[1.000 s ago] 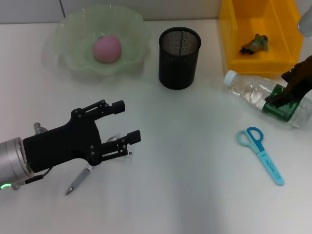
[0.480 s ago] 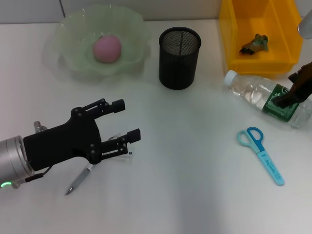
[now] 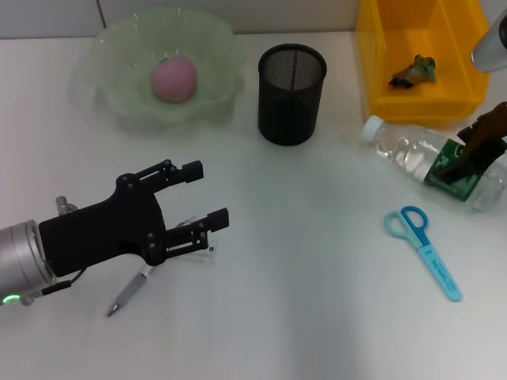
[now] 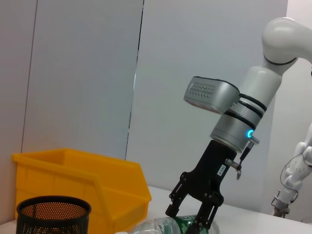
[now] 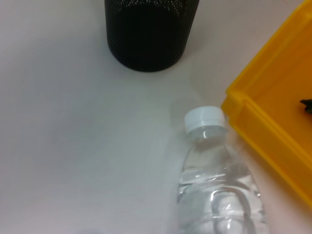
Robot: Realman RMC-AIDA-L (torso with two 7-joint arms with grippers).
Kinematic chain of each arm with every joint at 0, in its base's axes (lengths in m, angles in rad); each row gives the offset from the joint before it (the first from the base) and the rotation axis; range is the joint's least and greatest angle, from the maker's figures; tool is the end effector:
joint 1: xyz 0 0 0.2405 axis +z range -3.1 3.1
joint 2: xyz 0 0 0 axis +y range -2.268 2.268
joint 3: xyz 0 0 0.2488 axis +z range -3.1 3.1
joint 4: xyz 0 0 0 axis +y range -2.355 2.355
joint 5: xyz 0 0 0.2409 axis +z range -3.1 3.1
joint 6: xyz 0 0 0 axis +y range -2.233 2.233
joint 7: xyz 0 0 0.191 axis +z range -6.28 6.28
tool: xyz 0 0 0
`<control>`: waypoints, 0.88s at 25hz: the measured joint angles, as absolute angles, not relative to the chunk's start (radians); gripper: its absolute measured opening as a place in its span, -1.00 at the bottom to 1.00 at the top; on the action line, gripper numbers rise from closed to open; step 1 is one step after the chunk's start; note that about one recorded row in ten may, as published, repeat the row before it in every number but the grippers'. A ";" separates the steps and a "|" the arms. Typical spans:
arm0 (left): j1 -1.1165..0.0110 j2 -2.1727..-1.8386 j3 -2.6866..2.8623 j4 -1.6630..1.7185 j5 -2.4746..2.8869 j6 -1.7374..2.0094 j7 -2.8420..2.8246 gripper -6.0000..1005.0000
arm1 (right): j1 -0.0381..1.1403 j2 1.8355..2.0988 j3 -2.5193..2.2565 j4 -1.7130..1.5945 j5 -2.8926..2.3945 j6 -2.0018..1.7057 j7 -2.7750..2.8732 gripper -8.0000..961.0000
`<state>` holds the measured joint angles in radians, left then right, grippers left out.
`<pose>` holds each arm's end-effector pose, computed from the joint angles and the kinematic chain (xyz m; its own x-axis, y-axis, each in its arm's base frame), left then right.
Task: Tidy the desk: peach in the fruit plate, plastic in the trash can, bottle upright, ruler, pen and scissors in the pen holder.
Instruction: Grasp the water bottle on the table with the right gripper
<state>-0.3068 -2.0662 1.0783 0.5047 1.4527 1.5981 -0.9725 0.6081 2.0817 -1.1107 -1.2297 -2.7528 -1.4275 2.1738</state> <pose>-0.2629 0.3009 -0.0621 0.7073 0.1308 0.6947 0.3561 -0.9149 -0.1903 0.2516 0.4259 0.0136 0.7951 -0.5612 0.2301 -0.3715 -0.7505 -0.5466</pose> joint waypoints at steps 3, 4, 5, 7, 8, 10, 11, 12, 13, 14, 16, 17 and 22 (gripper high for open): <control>-0.307 -2.066 1.078 0.505 1.453 1.597 -0.973 0.56 | 0.608 2.082 -1.114 -1.227 -2.753 -1.417 2.173 0.66; -0.307 -2.066 1.079 0.505 1.453 1.596 -0.973 0.56 | 0.609 2.082 -1.116 -1.224 -2.753 -1.413 2.173 0.66; -0.307 -2.066 1.079 0.505 1.453 1.595 -0.973 0.56 | 0.609 2.082 -1.117 -1.220 -2.753 -1.409 2.173 0.66; -0.309 -2.066 1.080 0.505 1.453 1.593 -0.973 0.56 | 0.610 2.082 -1.121 -1.209 -2.753 -1.401 2.172 0.66; -0.309 -2.066 1.080 0.505 1.453 1.591 -0.973 0.56 | 0.611 2.082 -1.124 -1.205 -2.753 -1.396 2.172 0.66; -0.309 -2.066 1.081 0.505 1.453 1.589 -0.973 0.56 | 0.615 2.082 -1.130 -1.190 -2.753 -1.389 2.172 0.66; -0.309 -2.066 1.081 0.505 1.453 1.588 -0.973 0.56 | 0.620 2.082 -1.131 -1.175 -2.752 -1.386 2.172 0.66; -0.309 -2.066 1.081 0.505 1.453 1.587 -0.973 0.56 | 0.620 2.082 -1.131 -1.175 -2.752 -1.386 2.172 0.66; -0.309 -2.066 1.080 0.505 1.453 1.586 -0.973 0.56 | 0.622 2.082 -1.131 -1.168 -2.752 -1.382 2.172 0.66; -0.309 -2.066 1.080 0.505 1.453 1.585 -0.973 0.56 | 0.623 2.082 -1.131 -1.161 -2.752 -1.376 2.172 0.66; -0.310 -2.066 1.079 0.505 1.453 1.583 -0.973 0.56 | 0.623 2.082 -1.131 -1.153 -2.752 -1.363 2.171 0.66; -0.311 -2.066 1.079 0.505 1.453 1.583 -0.973 0.56 | 0.623 2.082 -1.131 -1.153 -2.752 -1.363 2.171 0.66; -0.317 -2.065 1.078 0.505 1.453 1.581 -0.973 0.56 | 0.632 2.081 -1.130 -1.133 -2.752 -1.350 2.169 0.66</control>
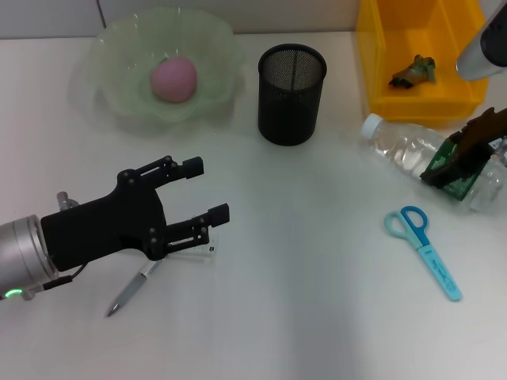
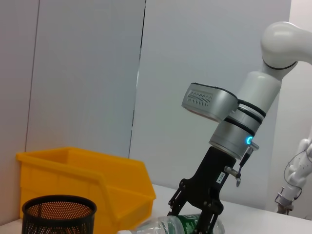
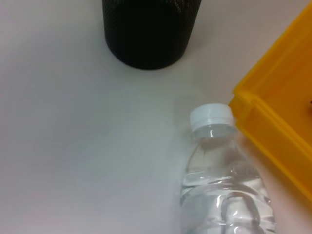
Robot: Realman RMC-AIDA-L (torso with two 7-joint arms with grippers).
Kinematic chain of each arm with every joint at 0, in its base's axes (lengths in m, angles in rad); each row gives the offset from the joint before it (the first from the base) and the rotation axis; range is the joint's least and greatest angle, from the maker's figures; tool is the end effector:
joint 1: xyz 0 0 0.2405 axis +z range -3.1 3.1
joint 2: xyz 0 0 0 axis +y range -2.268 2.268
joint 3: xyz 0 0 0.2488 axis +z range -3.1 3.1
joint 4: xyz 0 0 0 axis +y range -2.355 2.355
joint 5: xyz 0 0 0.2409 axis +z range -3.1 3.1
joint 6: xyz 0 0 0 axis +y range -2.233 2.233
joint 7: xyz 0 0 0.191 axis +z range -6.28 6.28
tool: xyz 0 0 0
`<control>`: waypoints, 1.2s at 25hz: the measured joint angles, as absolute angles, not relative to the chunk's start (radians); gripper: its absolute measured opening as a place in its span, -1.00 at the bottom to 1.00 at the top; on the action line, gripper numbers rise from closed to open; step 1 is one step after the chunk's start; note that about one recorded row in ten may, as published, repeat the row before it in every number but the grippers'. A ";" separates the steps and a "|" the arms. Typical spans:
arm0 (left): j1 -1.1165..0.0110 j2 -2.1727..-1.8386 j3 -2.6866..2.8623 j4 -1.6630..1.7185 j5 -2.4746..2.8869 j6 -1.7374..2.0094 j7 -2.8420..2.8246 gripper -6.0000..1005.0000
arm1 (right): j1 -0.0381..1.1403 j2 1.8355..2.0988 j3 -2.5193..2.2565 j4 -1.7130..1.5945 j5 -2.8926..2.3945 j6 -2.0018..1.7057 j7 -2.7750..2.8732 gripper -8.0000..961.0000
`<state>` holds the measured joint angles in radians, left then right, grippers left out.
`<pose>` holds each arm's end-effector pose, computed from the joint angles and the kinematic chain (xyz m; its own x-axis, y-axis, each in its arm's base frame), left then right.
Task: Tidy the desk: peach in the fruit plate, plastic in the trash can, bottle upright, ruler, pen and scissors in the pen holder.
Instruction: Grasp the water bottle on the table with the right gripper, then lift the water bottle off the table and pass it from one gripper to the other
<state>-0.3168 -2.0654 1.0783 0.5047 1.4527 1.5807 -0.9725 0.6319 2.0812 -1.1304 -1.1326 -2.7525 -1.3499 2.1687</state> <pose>-0.2624 0.3058 -0.0625 0.7151 0.1273 0.6873 0.3555 -0.9128 -0.2008 0.2596 0.4324 -0.0037 0.7940 -0.5590 0.2388 -0.3686 -0.7551 -0.5422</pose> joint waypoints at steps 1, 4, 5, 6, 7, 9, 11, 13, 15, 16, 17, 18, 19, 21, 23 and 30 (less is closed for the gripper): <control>-0.318 -2.065 1.078 0.505 1.453 1.578 -0.973 0.56 | 0.635 2.081 -1.130 -1.125 -2.752 -1.348 2.169 0.66; -0.320 -2.065 1.080 0.505 1.453 1.574 -0.973 0.56 | 0.645 2.080 -1.131 -1.092 -2.754 -1.334 2.166 0.66; -0.320 -2.065 1.080 0.505 1.453 1.574 -0.973 0.56 | 0.645 2.080 -1.131 -1.092 -2.754 -1.334 2.166 0.66; -0.321 -2.065 1.079 0.505 1.453 1.574 -0.973 0.56 | 0.646 2.080 -1.131 -1.086 -2.756 -1.329 2.166 0.66; -0.321 -2.065 1.079 0.505 1.453 1.574 -0.973 0.56 | 0.647 2.080 -1.132 -1.081 -2.757 -1.324 2.165 0.66; -0.323 -2.065 1.079 0.505 1.453 1.574 -0.973 0.56 | 0.648 2.080 -1.133 -1.076 -2.757 -1.318 2.165 0.66; -0.325 -2.065 1.078 0.505 1.453 1.574 -0.973 0.56 | 0.648 2.080 -1.134 -1.076 -2.757 -1.317 2.165 0.66; -0.326 -2.065 1.078 0.505 1.453 1.574 -0.973 0.56 | 0.648 2.080 -1.139 -1.076 -2.756 -1.316 2.165 0.65; -0.327 -2.065 1.078 0.505 1.453 1.573 -0.973 0.56 | 0.648 2.080 -1.146 -1.075 -2.756 -1.314 2.165 0.65; -0.327 -2.065 1.078 0.505 1.453 1.572 -0.973 0.56 | 0.648 2.081 -1.149 -1.074 -2.756 -1.314 2.165 0.65; -0.327 -2.065 1.078 0.505 1.453 1.572 -0.973 0.56 | 0.648 2.081 -1.151 -1.073 -2.756 -1.313 2.165 0.65; -0.328 -2.065 1.078 0.505 1.453 1.571 -0.973 0.56 | 0.648 2.081 -1.154 -1.072 -2.756 -1.313 2.165 0.65; -0.328 -2.065 1.078 0.505 1.453 1.571 -0.973 0.56 | 0.648 2.082 -1.156 -1.072 -2.756 -1.312 2.165 0.65; -0.328 -2.065 1.078 0.505 1.453 1.571 -0.973 0.56 | 0.648 2.082 -1.157 -1.071 -2.755 -1.311 2.162 0.65; -0.328 -2.065 1.078 0.505 1.453 1.571 -0.973 0.56 | 0.647 2.082 -1.157 -1.071 -2.754 -1.310 2.161 0.64; -0.328 -2.065 1.078 0.505 1.453 1.571 -0.961 0.56 | 0.638 2.083 -1.157 -1.075 -2.741 -1.298 2.157 0.63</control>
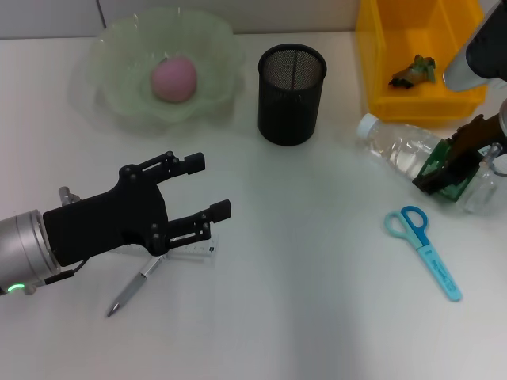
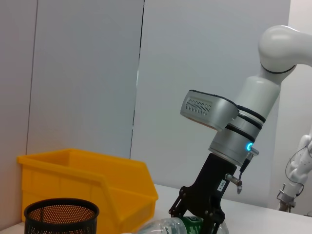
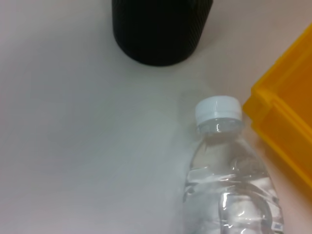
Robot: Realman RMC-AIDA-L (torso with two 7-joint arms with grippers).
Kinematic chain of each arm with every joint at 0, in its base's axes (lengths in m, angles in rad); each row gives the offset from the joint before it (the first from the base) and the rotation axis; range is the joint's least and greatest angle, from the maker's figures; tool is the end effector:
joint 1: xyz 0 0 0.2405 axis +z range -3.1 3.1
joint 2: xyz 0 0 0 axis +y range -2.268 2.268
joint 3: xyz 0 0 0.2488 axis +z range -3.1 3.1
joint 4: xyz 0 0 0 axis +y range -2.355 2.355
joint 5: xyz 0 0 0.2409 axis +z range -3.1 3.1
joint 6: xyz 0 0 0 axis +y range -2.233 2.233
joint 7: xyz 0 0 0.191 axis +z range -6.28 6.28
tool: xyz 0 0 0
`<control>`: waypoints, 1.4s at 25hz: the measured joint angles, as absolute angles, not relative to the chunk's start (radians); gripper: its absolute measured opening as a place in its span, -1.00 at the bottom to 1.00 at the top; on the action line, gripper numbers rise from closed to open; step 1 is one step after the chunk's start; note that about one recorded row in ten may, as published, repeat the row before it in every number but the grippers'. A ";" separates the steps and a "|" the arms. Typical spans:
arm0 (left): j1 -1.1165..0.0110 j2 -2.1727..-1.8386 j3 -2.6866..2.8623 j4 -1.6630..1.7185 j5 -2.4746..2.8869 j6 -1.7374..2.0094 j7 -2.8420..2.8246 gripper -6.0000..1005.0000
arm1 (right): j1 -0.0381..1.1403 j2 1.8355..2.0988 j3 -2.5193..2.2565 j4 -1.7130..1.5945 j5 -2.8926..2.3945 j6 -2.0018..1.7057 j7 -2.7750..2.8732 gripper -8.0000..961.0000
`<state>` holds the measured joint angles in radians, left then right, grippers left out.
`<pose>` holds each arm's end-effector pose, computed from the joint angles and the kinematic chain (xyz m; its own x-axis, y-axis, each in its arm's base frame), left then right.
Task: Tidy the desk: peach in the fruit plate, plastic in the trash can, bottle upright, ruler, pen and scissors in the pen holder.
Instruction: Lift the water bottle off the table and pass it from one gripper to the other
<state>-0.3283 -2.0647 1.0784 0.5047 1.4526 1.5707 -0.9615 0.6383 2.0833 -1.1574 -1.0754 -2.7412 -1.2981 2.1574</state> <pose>-0.2603 0.3102 -0.0627 0.7241 0.1110 0.6806 0.3419 -0.9149 -0.2145 0.2643 0.4334 -0.0181 0.7991 -0.5468 0.2496 -0.3591 -0.7674 -0.5312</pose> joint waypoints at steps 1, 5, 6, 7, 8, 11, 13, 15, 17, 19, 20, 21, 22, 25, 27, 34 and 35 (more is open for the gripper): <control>-0.328 -2.065 1.078 0.505 1.453 1.571 -0.961 0.56 | 0.637 2.083 -1.158 -1.076 -2.735 -1.297 2.155 0.62; -0.328 -2.064 1.078 0.505 1.453 1.571 -0.960 0.56 | 0.624 2.083 -1.158 -1.086 -2.695 -1.292 2.139 0.61; -0.328 -2.064 1.078 0.505 1.453 1.571 -0.960 0.56 | 0.617 2.083 -1.158 -1.094 -2.678 -1.292 2.132 0.61; -0.328 -2.063 1.078 0.505 1.453 1.571 -0.960 0.56 | 0.610 2.083 -1.158 -1.101 -2.664 -1.292 2.126 0.61; -0.328 -2.063 1.078 0.505 1.453 1.571 -0.960 0.56 | 0.603 2.083 -1.158 -1.109 -2.647 -1.292 2.119 0.60; -0.328 -2.063 1.078 0.505 1.451 1.571 -0.960 0.56 | 0.578 2.083 -1.158 -1.132 -2.602 -1.295 2.103 0.59; -0.328 -2.063 1.078 0.505 1.448 1.572 -0.960 0.56 | 0.551 2.083 -1.158 -1.158 -2.557 -1.297 2.089 0.59; -0.328 -2.063 1.077 0.505 1.446 1.577 -0.961 0.56 | 0.519 2.082 -1.158 -1.187 -2.494 -1.299 2.065 0.59; -0.327 -2.063 1.075 0.506 1.446 1.584 -0.963 0.56 | 0.478 2.082 -1.156 -1.221 -2.422 -1.300 2.028 0.59; -0.328 -2.063 1.068 0.509 1.445 1.590 -0.967 0.56 | 0.417 2.082 -1.156 -1.272 -2.325 -1.302 1.985 0.59; -0.328 -2.063 1.068 0.509 1.445 1.590 -0.967 0.56 | 0.417 2.082 -1.156 -1.272 -2.325 -1.302 1.985 0.59; -0.329 -2.063 1.067 0.508 1.445 1.593 -0.967 0.56 | 0.400 2.082 -1.156 -1.286 -2.298 -1.305 1.971 0.59; -0.329 -2.063 1.066 0.508 1.445 1.596 -0.968 0.56 | 0.381 2.081 -1.156 -1.302 -2.266 -1.307 1.953 0.59; -0.332 -2.064 1.066 0.509 1.443 1.610 -0.971 0.56 | 0.323 2.082 -1.157 -1.337 -2.156 -1.313 1.887 0.59; -0.335 -2.065 1.065 0.509 1.442 1.629 -0.977 0.56 | 0.291 2.082 -1.154 -1.345 -2.077 -1.323 1.829 0.59; -0.363 -2.066 1.028 0.509 1.433 1.716 -1.084 0.56 | 0.217 2.083 -1.146 -1.287 -1.804 -1.388 1.568 0.59; -0.365 -2.066 1.028 0.510 1.432 1.720 -1.093 0.56 | 0.214 2.083 -1.146 -1.267 -1.770 -1.404 1.533 0.59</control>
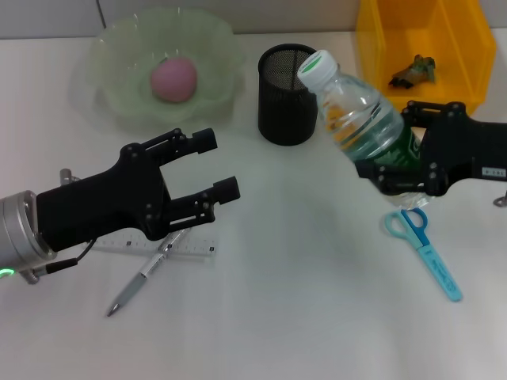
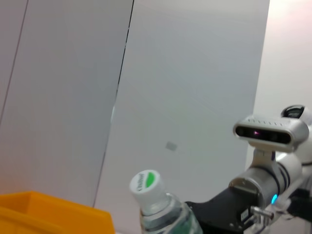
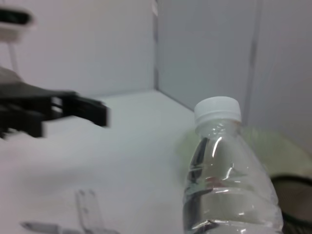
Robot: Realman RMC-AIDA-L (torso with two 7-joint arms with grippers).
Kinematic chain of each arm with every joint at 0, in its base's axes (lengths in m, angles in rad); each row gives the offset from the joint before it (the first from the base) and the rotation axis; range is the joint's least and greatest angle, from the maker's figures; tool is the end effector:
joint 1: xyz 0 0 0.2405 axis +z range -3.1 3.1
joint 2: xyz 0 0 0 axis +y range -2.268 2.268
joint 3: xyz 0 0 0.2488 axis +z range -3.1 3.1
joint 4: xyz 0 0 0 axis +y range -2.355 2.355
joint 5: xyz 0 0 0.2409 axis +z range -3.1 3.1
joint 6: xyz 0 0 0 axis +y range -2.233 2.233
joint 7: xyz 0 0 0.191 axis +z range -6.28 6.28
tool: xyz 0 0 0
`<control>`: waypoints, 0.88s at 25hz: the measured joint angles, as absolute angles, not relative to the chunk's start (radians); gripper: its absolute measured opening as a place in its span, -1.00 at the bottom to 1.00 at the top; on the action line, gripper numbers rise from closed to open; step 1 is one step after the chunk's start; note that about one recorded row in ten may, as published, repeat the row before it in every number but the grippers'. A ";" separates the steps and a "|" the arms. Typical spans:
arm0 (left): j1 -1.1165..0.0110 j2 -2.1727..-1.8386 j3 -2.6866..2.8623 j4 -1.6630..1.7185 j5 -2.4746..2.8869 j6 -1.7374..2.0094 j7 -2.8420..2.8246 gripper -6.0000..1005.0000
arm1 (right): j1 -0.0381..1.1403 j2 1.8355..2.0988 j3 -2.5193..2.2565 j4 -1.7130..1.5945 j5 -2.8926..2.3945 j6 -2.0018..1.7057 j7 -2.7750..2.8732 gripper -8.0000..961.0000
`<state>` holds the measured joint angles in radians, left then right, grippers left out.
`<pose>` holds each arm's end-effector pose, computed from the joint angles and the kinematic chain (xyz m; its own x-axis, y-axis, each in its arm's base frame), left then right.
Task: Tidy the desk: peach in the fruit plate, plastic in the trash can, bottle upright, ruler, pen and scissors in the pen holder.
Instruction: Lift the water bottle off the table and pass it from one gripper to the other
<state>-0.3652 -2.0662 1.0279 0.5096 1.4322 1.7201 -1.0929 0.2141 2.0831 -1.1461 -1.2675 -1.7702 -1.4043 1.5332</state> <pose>-0.2311 0.3077 -0.0433 0.6085 0.1548 0.7783 0.3377 -0.9381 -0.0774 0.2158 0.3569 0.0040 0.9106 -0.1275 -0.3932 -0.2789 -0.8917 -0.3566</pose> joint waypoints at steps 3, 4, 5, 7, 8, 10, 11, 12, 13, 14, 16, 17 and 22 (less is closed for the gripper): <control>-0.374 -2.066 1.027 0.514 1.431 1.726 -1.130 0.56 | 0.211 2.083 -1.145 -1.212 -1.688 -1.455 1.454 0.59; -0.377 -2.065 1.026 0.515 1.430 1.728 -1.142 0.56 | 0.217 2.083 -1.144 -1.169 -1.648 -1.490 1.408 0.59; -0.377 -2.065 1.026 0.515 1.430 1.728 -1.142 0.56 | 0.217 2.083 -1.144 -1.169 -1.648 -1.490 1.408 0.59; -0.385 -2.064 1.025 0.516 1.429 1.750 -1.162 0.56 | 0.226 2.082 -1.145 -1.132 -1.629 -1.513 1.373 0.59; -0.385 -2.064 1.025 0.516 1.429 1.750 -1.162 0.56 | 0.232 2.082 -1.147 -1.117 -1.625 -1.521 1.360 0.59; -0.391 -2.064 1.023 0.517 1.428 1.783 -1.164 0.56 | 0.246 2.083 -1.152 -1.084 -1.623 -1.530 1.343 0.59; -0.393 -2.065 1.021 0.517 1.428 1.792 -1.164 0.56 | 0.253 2.084 -1.155 -1.066 -1.622 -1.536 1.335 0.59; -0.395 -2.065 1.018 0.515 1.427 1.805 -1.165 0.56 | 0.260 2.084 -1.155 -1.049 -1.620 -1.546 1.326 0.59; -0.397 -2.066 1.017 0.514 1.426 1.813 -1.165 0.56 | 0.267 2.084 -1.155 -1.029 -1.615 -1.560 1.314 0.59; -0.399 -2.066 1.016 0.511 1.425 1.821 -1.165 0.56 | 0.274 2.084 -1.155 -1.011 -1.608 -1.575 1.300 0.59; -0.400 -2.067 1.016 0.509 1.425 1.822 -1.166 0.56 | 0.280 2.084 -1.154 -0.982 -1.593 -1.594 1.279 0.59; -0.401 -2.067 1.016 0.509 1.425 1.823 -1.166 0.56 | 0.281 2.084 -1.154 -0.973 -1.587 -1.603 1.270 0.59; -0.405 -2.070 1.015 0.502 1.425 1.819 -1.167 0.56 | 0.288 2.086 -1.156 -0.934 -1.580 -1.641 1.234 0.59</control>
